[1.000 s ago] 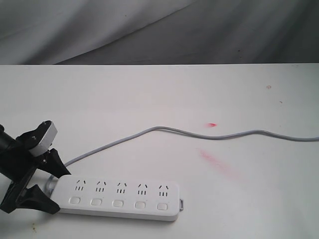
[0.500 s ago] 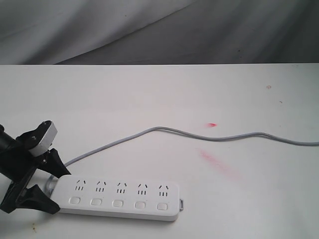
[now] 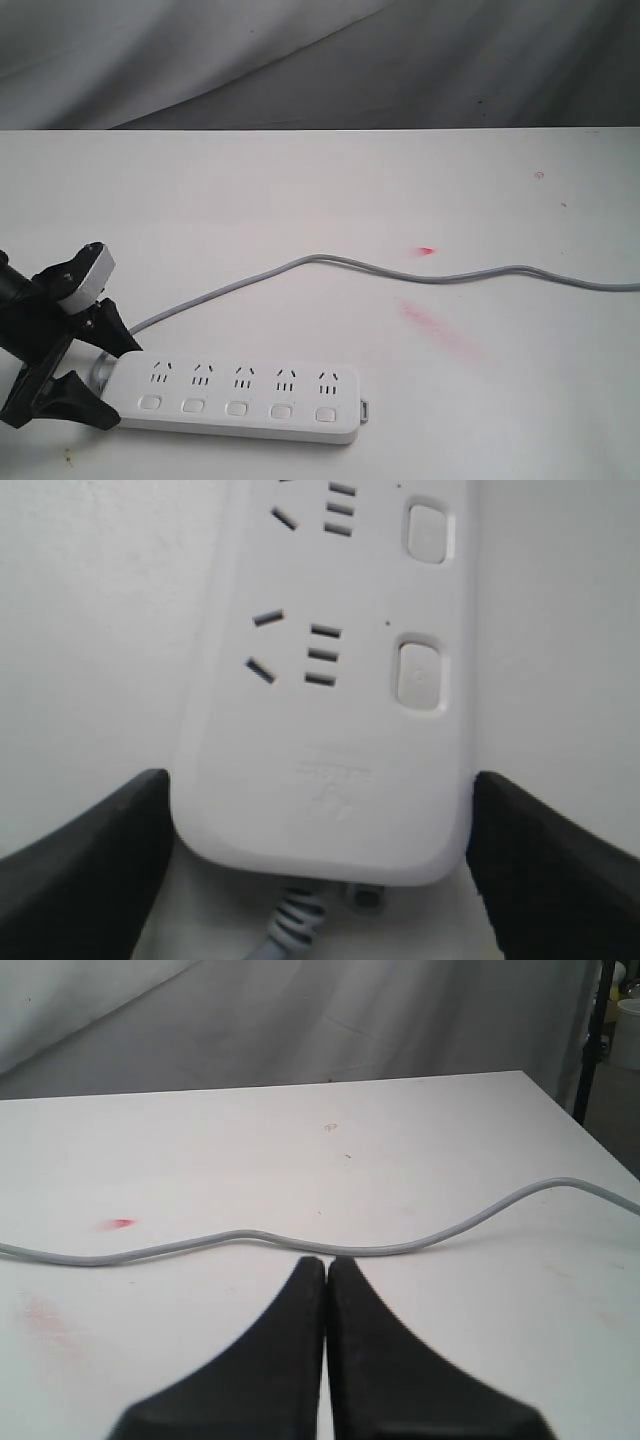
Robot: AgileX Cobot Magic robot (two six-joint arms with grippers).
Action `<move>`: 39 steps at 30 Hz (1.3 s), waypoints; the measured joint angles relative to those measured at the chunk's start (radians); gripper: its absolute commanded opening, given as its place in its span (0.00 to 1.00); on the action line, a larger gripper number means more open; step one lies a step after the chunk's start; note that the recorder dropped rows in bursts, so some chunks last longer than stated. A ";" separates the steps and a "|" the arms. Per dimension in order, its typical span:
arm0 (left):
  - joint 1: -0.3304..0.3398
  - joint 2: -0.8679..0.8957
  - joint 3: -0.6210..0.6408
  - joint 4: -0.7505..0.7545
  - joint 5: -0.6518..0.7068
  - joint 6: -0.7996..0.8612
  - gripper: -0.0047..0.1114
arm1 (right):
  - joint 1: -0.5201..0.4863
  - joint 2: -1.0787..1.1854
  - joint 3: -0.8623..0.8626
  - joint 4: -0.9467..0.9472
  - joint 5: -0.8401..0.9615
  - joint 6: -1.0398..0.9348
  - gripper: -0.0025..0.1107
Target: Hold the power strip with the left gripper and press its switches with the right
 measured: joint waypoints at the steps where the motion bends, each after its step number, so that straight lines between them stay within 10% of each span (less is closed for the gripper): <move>1: 0.000 0.000 0.000 0.000 0.000 0.000 0.59 | 0.000 0.000 0.000 0.000 0.000 0.000 0.02; 16: 0.000 0.000 0.000 0.000 0.000 0.000 0.60 | 0.000 0.000 0.000 0.000 0.000 0.000 0.02; 22: 0.000 0.000 0.000 0.012 0.013 -0.002 0.94 | 0.000 0.000 0.000 0.000 0.000 0.000 0.02; 39: -0.001 -0.396 0.014 0.069 -0.070 -0.013 0.94 | 0.000 0.000 0.000 0.000 0.000 0.000 0.02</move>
